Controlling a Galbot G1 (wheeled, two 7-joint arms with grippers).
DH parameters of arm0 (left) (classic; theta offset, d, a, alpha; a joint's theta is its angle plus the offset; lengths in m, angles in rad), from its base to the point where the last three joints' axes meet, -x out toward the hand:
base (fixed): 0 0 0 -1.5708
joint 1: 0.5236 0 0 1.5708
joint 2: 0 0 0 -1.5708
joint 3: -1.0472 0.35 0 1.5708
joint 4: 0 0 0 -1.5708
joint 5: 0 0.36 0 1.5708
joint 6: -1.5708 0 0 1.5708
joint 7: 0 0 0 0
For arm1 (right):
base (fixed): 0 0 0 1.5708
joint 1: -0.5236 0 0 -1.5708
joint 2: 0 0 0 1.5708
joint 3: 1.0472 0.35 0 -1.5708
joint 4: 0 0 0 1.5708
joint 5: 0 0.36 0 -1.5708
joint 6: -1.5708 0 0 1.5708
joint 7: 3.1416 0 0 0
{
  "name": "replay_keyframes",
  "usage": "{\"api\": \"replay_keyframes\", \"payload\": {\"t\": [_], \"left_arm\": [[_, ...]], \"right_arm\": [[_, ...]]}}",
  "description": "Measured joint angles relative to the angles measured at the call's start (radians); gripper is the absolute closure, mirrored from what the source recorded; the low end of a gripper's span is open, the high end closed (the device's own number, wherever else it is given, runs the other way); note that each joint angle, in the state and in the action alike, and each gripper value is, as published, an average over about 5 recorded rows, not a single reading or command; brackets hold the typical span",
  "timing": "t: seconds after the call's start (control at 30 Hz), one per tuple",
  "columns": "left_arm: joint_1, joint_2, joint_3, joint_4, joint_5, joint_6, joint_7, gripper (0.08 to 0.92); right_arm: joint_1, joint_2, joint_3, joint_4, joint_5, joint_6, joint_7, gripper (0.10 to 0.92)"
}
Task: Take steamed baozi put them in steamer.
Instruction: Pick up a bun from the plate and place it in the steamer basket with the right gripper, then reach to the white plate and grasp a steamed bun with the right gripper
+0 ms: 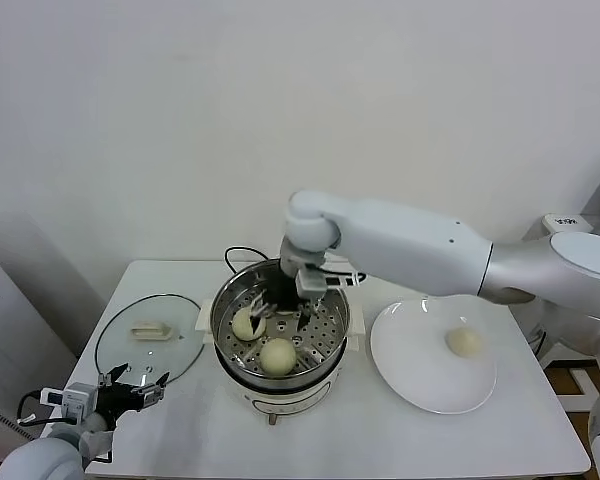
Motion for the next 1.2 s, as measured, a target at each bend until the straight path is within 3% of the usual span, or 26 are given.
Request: {"api": "replay_keyframes", "payload": {"t": [0.67, 1.2], "left_arm": [[-0.012, 0.004, -0.014, -0.006, -0.016, 0.004, -0.004, 0.177], [-0.012, -0.001, -0.015, -0.007, -0.018, 0.004, -0.005, 0.177]], "right_arm": [[0.079, -0.255, -0.008, -0.277, 0.224, -0.333, -0.108, 0.203], [0.004, -0.418, -0.050, -0.388, 0.216, -0.420, -0.104, 0.203]]}}
